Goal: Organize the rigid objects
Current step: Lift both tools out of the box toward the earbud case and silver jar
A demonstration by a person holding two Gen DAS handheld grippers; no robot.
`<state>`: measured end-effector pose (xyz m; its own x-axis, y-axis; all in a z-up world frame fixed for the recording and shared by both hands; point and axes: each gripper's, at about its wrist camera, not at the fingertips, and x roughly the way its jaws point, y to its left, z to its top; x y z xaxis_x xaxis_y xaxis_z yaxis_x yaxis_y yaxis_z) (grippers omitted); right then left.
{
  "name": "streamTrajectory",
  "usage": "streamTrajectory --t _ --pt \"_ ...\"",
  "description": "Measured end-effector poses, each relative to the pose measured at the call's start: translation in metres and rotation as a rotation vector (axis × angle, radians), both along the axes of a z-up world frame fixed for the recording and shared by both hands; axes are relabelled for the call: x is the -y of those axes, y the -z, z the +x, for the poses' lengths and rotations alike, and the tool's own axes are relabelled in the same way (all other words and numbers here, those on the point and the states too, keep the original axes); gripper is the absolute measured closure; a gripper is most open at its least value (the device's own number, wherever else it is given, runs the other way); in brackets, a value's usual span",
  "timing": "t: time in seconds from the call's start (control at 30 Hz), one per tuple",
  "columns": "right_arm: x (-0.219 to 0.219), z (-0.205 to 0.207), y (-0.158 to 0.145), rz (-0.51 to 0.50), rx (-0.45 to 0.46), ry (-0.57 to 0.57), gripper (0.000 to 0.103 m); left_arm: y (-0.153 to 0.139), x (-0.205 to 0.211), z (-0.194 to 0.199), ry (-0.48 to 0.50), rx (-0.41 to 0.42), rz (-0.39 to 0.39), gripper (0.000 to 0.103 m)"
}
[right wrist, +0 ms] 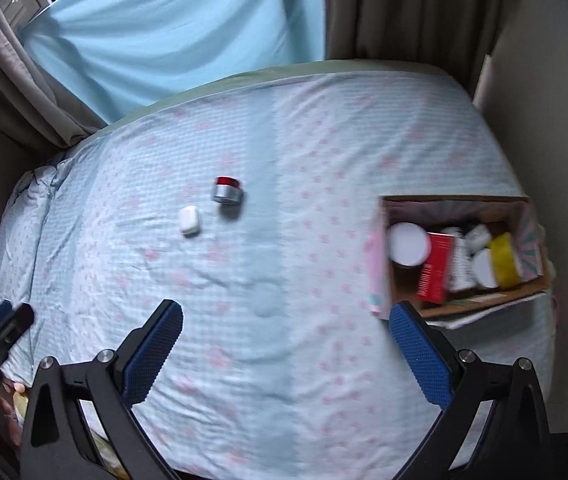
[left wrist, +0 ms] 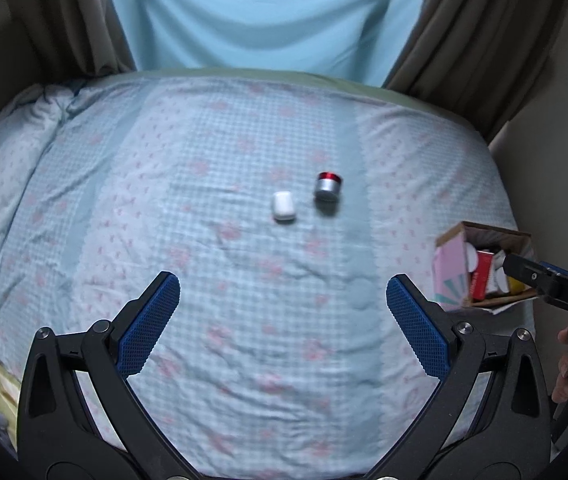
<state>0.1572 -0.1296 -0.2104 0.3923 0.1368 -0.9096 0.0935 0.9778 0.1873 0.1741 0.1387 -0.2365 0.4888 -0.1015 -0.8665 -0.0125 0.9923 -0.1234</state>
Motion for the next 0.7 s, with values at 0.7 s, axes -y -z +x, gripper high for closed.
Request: streamTrajectory --t 0.7 --pt "-0.053 0.176 0.108 0.195 -0.183 -0.066 0.000 0.162 0.005 0.151 -0.103 -0.168 -0.127 0.000"
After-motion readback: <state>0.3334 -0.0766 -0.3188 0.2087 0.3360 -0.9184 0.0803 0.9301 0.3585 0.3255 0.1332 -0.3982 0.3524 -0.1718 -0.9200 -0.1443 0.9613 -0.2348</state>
